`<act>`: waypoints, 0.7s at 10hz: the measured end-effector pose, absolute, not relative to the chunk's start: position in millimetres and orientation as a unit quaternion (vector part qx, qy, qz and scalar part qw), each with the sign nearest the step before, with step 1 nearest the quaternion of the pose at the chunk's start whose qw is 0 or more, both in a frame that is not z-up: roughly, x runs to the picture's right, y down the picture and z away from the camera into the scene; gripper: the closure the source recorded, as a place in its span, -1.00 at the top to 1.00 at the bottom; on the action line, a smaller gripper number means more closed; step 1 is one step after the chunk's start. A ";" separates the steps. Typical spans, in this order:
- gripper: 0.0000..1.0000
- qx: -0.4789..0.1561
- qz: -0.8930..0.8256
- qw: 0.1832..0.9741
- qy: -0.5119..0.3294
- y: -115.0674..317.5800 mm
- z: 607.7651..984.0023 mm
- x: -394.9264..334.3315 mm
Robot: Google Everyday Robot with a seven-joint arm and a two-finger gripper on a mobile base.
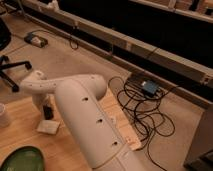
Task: Place the eraser on the white sponge
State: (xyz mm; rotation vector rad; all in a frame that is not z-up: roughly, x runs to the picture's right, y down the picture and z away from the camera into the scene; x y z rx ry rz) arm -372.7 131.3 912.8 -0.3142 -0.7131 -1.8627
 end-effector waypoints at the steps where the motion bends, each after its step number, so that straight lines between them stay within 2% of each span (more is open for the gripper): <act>1: -0.87 -0.129 -0.782 0.530 -0.301 134.2 911.6 -371.4; 4: -0.34 -0.129 -0.783 0.527 -0.303 137.2 907.4 -374.5; 5: -0.25 -0.128 -0.784 0.526 -0.303 137.2 904.0 -373.8; 7: -0.25 -0.119 -0.785 0.525 -0.307 133.6 882.1 -376.1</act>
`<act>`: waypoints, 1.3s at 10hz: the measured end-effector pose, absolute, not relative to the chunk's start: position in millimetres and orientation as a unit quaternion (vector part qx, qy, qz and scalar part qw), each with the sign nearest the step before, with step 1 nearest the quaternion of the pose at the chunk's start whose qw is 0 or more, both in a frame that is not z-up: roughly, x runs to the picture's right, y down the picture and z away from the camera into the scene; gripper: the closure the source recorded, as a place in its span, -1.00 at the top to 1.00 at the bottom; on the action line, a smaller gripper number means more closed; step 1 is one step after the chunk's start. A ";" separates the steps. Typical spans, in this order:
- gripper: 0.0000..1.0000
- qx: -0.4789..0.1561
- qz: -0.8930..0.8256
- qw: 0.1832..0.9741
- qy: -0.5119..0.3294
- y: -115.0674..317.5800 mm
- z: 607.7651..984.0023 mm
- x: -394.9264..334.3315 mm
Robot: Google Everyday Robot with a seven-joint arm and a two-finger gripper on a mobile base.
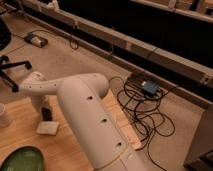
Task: Place the eraser on the white sponge
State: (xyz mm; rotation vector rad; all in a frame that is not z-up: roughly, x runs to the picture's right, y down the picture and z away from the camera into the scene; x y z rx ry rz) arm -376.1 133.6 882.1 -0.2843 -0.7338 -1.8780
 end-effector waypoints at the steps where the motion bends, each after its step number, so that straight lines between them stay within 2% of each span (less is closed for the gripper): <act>1: -0.25 -0.115 -0.786 0.523 -0.307 135.3 870.5 -380.8; 7: -0.26 -0.109 -0.790 0.516 -0.313 133.2 834.5 -387.7; 8: -0.33 -0.111 -0.788 0.519 -0.312 133.2 835.4 -385.1; 10: -0.68 -0.111 -0.785 0.523 -0.313 145.1 842.9 -376.3; 13: -0.73 -0.111 -0.781 0.528 -0.315 142.6 842.1 -370.1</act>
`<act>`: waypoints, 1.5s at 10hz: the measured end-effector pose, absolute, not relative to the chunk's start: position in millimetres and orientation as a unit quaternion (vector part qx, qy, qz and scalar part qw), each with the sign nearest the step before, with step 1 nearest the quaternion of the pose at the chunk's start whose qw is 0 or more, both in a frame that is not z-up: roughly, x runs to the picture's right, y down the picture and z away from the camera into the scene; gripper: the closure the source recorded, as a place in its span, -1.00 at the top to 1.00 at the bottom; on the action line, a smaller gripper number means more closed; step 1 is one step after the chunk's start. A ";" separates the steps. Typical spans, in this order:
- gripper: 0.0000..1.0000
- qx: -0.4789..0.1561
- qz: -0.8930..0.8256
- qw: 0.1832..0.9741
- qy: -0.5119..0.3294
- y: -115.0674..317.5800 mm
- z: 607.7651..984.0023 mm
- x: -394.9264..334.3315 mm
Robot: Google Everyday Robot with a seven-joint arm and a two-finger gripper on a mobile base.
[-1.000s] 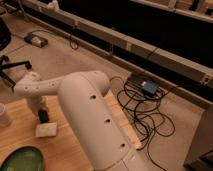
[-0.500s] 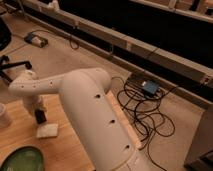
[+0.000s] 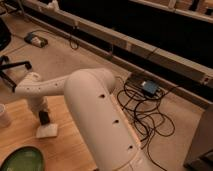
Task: Place the eraser on the white sponge
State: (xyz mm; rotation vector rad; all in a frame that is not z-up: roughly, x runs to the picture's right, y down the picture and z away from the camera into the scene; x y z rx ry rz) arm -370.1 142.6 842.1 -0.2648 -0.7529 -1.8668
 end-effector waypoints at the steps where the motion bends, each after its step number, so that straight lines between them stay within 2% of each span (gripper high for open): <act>1: -0.73 -0.112 -0.781 0.529 -0.314 142.7 842.5 -364.3; 13: -0.71 -0.114 -0.783 0.524 -0.316 159.7 847.6 -364.4; 15: -0.33 -0.112 -0.784 0.523 -0.317 161.8 845.2 -363.8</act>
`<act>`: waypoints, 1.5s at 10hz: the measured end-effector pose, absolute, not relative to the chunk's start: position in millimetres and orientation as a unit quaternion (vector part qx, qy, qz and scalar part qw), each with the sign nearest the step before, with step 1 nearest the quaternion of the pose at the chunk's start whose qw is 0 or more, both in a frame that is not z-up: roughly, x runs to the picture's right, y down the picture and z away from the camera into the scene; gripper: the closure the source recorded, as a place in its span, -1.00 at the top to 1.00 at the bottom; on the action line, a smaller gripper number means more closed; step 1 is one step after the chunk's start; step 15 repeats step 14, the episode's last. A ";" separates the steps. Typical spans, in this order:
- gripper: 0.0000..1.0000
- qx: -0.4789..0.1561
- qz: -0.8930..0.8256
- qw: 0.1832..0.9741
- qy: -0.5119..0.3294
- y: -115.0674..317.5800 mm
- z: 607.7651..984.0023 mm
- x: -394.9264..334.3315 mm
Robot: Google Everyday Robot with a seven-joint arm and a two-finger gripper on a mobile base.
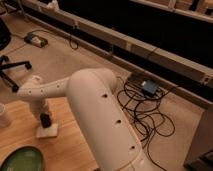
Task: Place the eraser on the white sponge
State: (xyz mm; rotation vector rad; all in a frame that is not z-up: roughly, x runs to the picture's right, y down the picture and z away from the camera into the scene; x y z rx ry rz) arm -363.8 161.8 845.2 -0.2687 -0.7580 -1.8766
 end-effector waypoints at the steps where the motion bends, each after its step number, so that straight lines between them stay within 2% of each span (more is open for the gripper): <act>1: -0.14 -0.112 -0.784 0.523 -0.316 162.6 844.1 -363.3; 2: 0.09 -0.111 -0.784 0.523 -0.316 162.2 843.2 -362.0; 3: 0.13 -0.112 -0.784 0.522 -0.315 162.8 843.3 -360.6; 15: 0.13 -0.106 -0.787 0.522 -0.311 159.1 833.5 -354.5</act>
